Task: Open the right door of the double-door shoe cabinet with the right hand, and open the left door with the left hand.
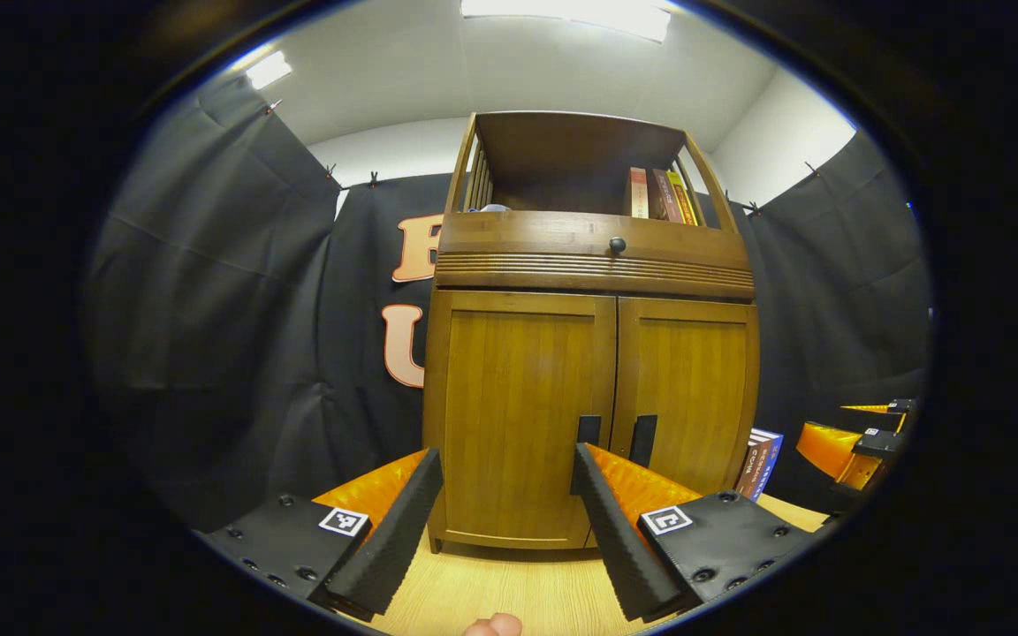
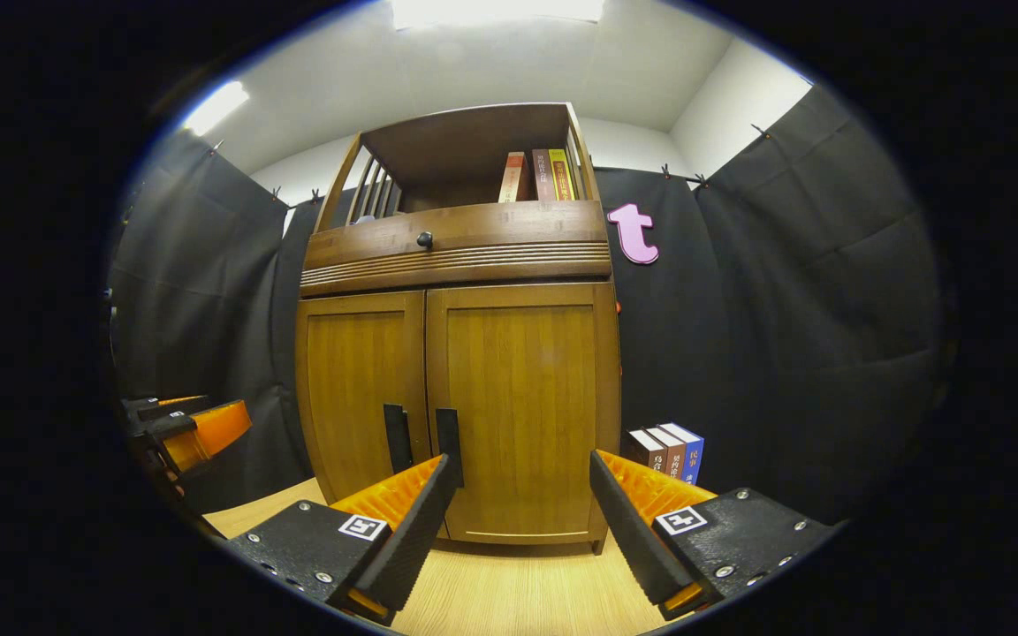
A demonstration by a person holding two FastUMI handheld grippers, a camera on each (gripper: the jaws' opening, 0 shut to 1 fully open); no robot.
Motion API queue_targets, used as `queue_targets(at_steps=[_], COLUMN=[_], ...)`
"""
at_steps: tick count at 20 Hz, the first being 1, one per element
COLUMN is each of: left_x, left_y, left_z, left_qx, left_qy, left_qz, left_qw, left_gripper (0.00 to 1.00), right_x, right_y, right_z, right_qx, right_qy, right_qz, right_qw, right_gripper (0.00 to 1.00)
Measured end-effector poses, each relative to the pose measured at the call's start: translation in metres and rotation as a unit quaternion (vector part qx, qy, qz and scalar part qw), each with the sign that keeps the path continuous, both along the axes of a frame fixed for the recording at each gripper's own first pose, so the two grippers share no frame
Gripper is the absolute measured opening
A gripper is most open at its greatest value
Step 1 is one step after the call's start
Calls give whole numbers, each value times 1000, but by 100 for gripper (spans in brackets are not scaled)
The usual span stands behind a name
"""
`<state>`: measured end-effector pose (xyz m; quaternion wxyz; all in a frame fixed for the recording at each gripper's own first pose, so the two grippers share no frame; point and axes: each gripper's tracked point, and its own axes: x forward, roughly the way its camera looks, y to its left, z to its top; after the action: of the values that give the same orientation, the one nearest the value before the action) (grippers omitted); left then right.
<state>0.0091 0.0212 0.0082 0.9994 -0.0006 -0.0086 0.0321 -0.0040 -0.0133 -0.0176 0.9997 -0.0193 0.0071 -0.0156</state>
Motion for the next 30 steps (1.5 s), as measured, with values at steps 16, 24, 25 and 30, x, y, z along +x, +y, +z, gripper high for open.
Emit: queue_targets(at_steps=[16,24,25,30], left_x=[-9,-24,-25,-33], left_y=[11,22,23,32], left_z=[5,9,10,12], left_qx=[-5,-6,-6,3], left_qy=[-6,-2,-1,-1], left_qz=[13,29,30,46], left_qw=[1000,1000,1000,999], left_gripper=[97,97,96,97], right_x=[58,157,169,218], right_y=[32,66,72,76], right_z=[-2,-33,-42,-81], right_qx=[5,-19,-22,-18], right_qy=[24,28,34,64], right_qz=[47,75,76,46], right_qw=[999,997,996,997], right_gripper=[94,95,95,100])
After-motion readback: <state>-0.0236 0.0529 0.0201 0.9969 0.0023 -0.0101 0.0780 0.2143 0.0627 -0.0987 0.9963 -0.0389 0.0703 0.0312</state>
